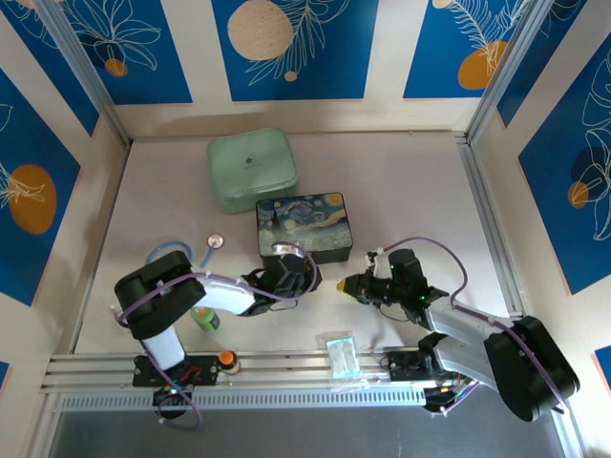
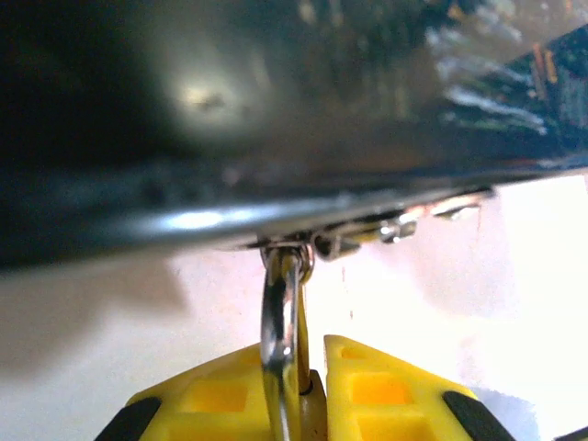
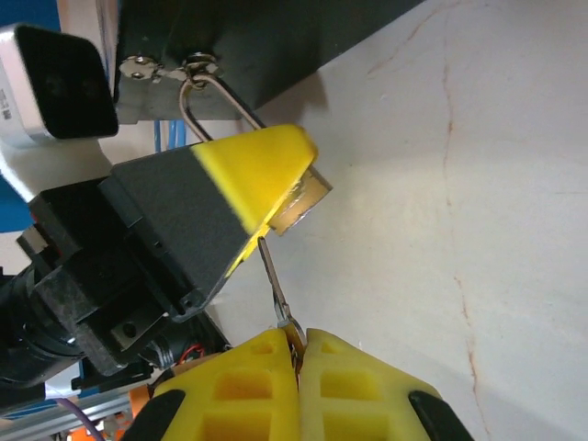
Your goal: Unlock the padlock with the key
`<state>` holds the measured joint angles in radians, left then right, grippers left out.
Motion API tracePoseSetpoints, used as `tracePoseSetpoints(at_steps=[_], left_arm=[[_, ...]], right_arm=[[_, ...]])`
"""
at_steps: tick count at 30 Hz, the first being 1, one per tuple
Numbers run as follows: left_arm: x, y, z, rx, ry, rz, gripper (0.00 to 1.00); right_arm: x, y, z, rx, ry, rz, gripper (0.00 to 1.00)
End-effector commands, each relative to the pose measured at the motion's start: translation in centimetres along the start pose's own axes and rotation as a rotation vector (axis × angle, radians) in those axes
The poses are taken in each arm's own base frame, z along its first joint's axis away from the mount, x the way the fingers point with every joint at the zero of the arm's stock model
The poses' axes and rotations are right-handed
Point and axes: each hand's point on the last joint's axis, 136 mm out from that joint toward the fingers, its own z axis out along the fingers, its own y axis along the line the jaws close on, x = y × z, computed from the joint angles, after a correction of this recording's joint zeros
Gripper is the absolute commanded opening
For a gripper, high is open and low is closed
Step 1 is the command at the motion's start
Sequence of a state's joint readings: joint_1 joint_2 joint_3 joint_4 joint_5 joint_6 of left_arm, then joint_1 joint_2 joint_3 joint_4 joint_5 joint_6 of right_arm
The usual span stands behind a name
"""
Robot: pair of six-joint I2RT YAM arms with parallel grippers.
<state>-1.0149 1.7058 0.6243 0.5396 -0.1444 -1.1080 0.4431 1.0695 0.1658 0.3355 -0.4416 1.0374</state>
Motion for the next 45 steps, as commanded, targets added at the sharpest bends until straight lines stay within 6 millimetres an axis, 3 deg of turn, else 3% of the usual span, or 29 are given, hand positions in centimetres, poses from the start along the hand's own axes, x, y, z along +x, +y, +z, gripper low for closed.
tracePoseSetpoints(at_steps=[1,4,13,24,34,45], left_arm=[[-0.7,-2.4,-1.0,0.086,0.004,-0.061,0.04],[-1.1,-2.5,-1.4,0.088,-0.008,-0.07,0.04],[-1.8,-3.3,-1.6,0.123,-0.034,-0.12,0.04],[-3.2,-3.7,-2.5,0.116,-0.078,-0.132,0.02],[-3.3,-4.5,-2.4,0.149,-0.069,-0.155,0.02],[-3.3,-5.0,-2.4,0.177,-0.064,-0.191,0.01]], right_arm=[[1.0,0.9,0.4,-0.045,0.107,0.019,0.0],[0.9,1.8,1.1,-0.102,0.153,0.021,0.0],[0.7,2.1,2.1,-0.132,0.194,0.038,0.0],[1.5,0.2,2.6,-0.101,0.223,0.098,0.0],[1.3,2.1,3.0,-0.157,0.23,0.041,0.0],[1.1,2.0,3.5,-0.159,0.223,0.042,0.0]])
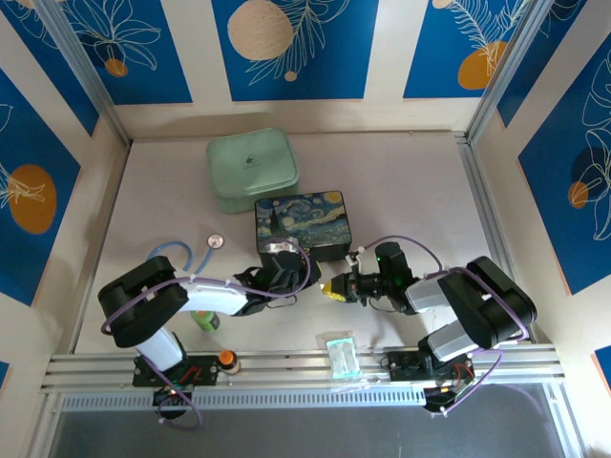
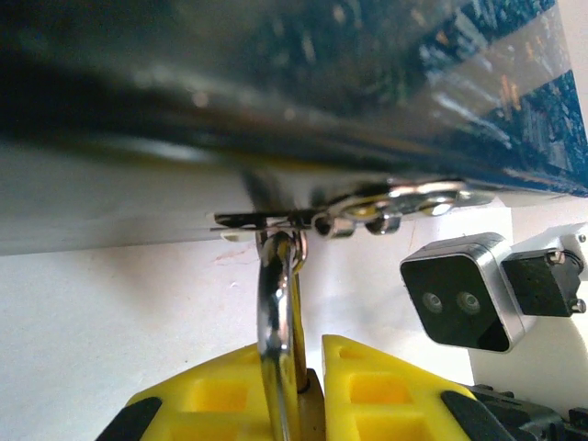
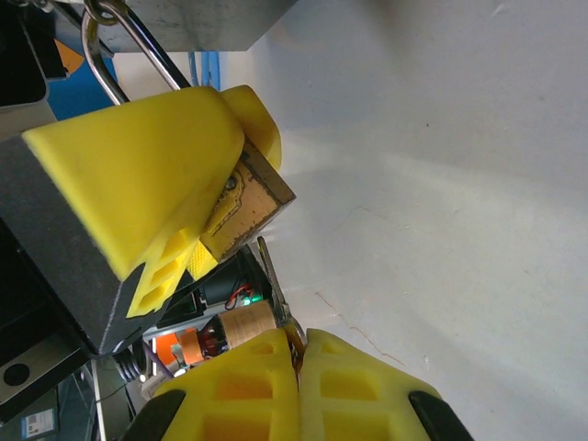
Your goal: Unlock the padlock with the key
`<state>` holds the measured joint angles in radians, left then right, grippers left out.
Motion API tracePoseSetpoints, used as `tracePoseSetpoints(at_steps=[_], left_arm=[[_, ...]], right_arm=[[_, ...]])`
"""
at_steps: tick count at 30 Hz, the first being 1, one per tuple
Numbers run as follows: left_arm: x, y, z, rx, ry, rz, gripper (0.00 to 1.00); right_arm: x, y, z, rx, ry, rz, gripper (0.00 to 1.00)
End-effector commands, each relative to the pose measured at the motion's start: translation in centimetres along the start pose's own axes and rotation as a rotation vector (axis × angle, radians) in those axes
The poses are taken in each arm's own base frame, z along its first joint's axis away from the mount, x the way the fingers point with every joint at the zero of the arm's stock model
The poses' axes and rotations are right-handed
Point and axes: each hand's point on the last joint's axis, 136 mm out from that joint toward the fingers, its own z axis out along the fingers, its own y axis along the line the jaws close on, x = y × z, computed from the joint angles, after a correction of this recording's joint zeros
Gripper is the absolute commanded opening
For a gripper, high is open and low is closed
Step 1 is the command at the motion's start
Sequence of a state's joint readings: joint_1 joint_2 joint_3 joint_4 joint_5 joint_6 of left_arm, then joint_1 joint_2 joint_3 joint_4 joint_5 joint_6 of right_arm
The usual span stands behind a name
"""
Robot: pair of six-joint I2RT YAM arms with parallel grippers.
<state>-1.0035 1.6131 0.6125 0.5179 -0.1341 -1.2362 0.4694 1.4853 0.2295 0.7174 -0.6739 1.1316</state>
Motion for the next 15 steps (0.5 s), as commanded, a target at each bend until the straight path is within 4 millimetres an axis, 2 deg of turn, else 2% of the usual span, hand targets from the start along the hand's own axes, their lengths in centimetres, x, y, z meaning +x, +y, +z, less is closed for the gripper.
tracePoseSetpoints(at_steps=[1,6,10,15], left_arm=[[-1.2,-3.6,-0.4,0.133,-0.029,-0.057,0.0],[-1.0,-3.7,-0.5,0.149,-0.016,-0.073,0.0],[-0.9,-4.3,-0.7,0.171,-0.007,-0.079,0.0],[-0.9,-4.0,-0.9,0.162,-0.008,-0.07,0.0]], right_arm=[[-0.2,0.9,0.2,-0.034,0.003,-0.028,0.0],[-0.9,1.6,0.1,-0.055,-0.03,-0.053,0.0],[-1.7,1.5,-0.1,-0.053,-0.05,-0.052,0.0],[-2.3,1.6,-0.8,-0.079,-0.075,-0.054,0.0]])
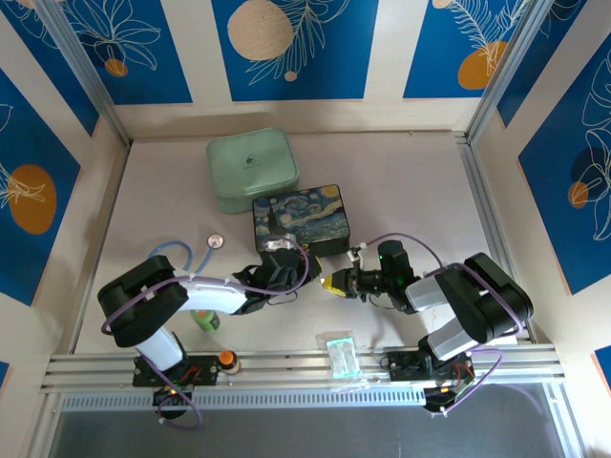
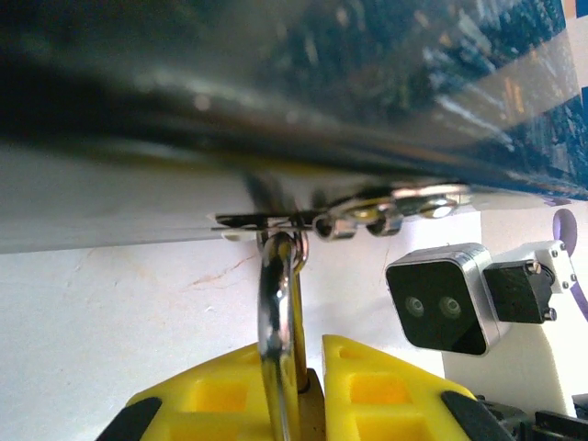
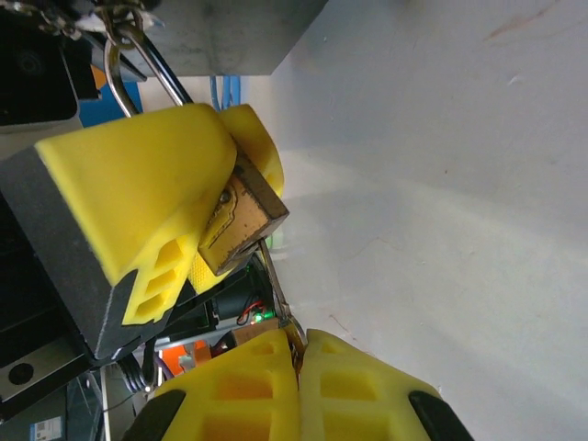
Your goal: Unlock the padlock with the key
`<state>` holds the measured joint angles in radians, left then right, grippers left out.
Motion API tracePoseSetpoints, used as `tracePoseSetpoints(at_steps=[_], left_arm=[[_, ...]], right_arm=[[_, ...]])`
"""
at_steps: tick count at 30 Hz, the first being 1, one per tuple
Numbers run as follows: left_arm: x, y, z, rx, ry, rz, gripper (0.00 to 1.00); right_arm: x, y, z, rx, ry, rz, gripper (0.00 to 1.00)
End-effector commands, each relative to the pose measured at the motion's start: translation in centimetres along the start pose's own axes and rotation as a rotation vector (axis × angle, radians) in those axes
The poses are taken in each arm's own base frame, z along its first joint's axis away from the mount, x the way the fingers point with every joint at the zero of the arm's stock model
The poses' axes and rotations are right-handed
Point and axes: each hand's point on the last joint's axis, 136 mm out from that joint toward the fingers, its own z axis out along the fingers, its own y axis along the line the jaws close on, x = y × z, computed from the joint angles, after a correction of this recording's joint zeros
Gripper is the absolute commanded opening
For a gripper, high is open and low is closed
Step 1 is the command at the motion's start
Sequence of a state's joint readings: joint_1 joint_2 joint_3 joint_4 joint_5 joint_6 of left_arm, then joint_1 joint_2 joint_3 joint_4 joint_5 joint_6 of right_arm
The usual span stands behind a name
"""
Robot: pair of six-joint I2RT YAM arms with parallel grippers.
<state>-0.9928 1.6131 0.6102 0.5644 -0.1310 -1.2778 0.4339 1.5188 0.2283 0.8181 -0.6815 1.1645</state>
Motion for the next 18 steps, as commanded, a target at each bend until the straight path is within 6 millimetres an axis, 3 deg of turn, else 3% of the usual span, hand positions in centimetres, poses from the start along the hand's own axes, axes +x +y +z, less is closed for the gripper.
tracePoseSetpoints(at_steps=[1,9,13,18], left_arm=[[0.0,-3.1,-0.8,0.119,0.016,-0.021,0.0],[0.2,-2.5,-0.4,0.096,0.021,-0.014,0.0],[0.1,-2.3,-0.3,0.096,0.012,-0.031,0.0],[0.0,-3.5,-0.3,0.125,0.017,-0.035,0.0]], right_arm=[[-0.9,1.0,-0.3,-0.041,-0.033,-0.05,0.0],[-0.3,1.7,-0.3,-0.067,-0.023,-0.099,0.0],[-0.2,1.0,-0.7,-0.037,-0.045,-0.098,0.0],[-0.5,0.7,-0.5,-0.023,-0.042,-0.085,0.0]])
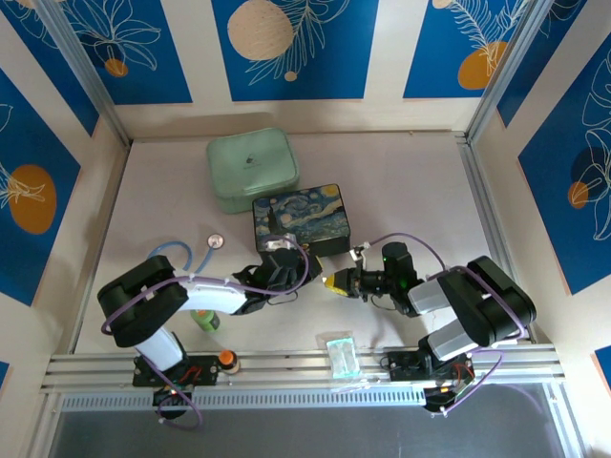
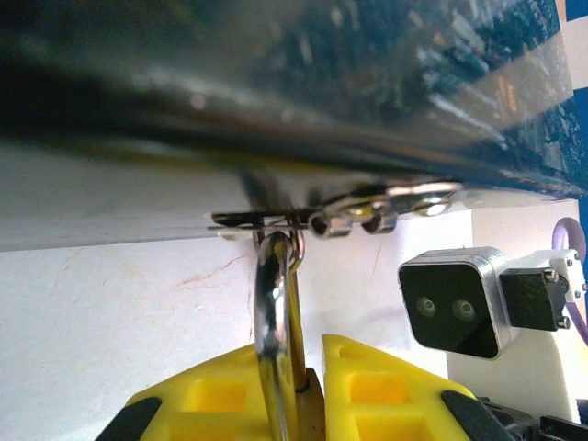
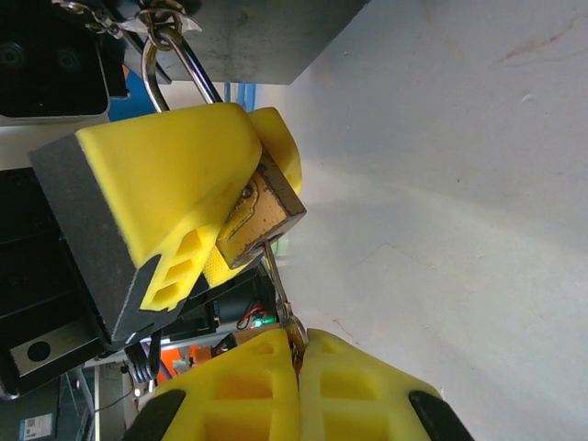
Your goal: Unlock the padlock with the key
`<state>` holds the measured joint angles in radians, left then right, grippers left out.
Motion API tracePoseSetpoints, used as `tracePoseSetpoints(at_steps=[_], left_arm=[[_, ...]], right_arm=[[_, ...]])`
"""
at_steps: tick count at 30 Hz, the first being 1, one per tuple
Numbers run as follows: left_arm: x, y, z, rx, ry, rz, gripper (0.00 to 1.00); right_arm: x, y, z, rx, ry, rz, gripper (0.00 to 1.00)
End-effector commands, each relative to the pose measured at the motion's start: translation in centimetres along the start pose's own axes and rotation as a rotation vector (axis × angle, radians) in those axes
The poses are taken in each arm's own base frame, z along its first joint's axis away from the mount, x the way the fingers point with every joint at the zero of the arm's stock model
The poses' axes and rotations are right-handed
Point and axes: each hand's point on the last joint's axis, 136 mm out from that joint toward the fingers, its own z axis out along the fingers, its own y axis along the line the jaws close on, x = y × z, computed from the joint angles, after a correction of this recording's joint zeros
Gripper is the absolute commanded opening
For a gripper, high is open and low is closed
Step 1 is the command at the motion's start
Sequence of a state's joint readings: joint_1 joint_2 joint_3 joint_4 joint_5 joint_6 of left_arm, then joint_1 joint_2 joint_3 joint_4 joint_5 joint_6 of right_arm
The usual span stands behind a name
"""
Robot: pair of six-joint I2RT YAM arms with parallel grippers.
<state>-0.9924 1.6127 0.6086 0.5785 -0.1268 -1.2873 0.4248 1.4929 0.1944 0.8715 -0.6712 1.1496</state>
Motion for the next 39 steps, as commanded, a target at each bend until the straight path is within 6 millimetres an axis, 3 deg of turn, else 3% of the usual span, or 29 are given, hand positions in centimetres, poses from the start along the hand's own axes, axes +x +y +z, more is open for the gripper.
tracePoseSetpoints(at_steps=[1,13,39], left_arm=[[0.1,-3.4,-0.2,0.117,0.024,-0.027,0.0],[0.9,-3.7,-0.3,0.142,0.063,-0.037,0.0],[2.9,-4.0,0.7,0.158,0.143,0.004,0.0]], right_arm=[[-0.6,0.4,0.1,-0.004,-0.014,-0.038,0.0],[-1.8,0.9,1.0,-0.039,-0.017,-0.044,0.0],[-2.6,0.7,0.4,-0.117,0.043,0.007,0.0]])
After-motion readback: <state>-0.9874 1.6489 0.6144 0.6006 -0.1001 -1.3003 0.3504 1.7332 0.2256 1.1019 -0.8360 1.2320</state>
